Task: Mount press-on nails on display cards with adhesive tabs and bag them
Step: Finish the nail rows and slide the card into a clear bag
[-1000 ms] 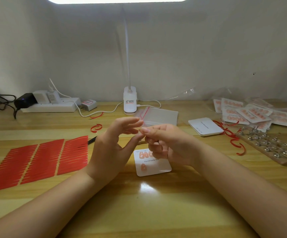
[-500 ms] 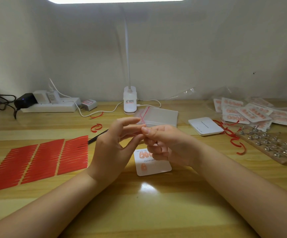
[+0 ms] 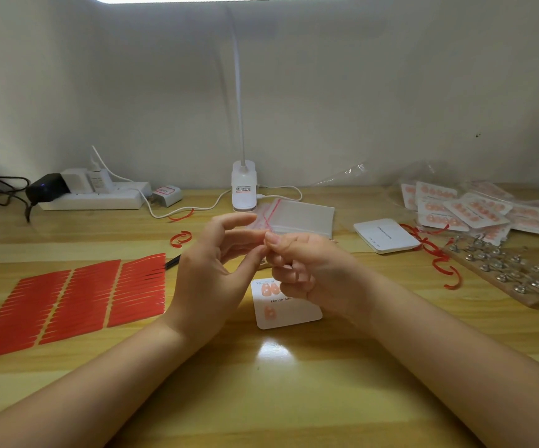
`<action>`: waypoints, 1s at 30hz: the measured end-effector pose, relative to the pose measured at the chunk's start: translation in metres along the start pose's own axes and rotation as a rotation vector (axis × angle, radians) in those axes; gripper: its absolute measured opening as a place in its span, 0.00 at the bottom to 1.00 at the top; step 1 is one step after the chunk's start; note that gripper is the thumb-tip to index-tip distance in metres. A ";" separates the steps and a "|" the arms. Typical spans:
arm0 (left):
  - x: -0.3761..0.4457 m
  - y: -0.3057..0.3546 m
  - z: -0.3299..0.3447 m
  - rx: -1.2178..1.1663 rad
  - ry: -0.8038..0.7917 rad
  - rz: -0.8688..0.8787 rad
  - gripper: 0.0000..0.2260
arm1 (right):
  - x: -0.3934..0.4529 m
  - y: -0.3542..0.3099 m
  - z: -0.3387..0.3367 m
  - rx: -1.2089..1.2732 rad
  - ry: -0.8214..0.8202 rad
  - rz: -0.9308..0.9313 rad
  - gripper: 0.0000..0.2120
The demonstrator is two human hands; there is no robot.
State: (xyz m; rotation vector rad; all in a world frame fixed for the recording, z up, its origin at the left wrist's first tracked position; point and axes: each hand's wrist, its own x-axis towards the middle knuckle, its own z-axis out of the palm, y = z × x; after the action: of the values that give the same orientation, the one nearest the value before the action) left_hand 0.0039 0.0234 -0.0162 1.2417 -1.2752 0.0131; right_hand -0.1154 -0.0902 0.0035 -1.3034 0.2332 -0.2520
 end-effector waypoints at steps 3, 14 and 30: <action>0.000 0.001 0.000 0.060 0.012 -0.008 0.19 | 0.000 -0.003 0.002 -0.169 0.119 -0.044 0.11; 0.006 0.010 0.001 -0.235 0.055 -0.370 0.18 | -0.002 -0.003 0.002 -0.361 0.210 -0.146 0.09; 0.014 0.011 -0.002 -0.522 0.015 -0.588 0.30 | -0.012 -0.019 0.003 -1.178 0.384 -0.742 0.04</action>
State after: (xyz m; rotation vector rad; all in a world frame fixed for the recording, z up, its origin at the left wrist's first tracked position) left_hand 0.0040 0.0215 0.0017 1.1037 -0.7846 -0.6899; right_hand -0.1266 -0.0881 0.0234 -2.4850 0.2127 -1.1187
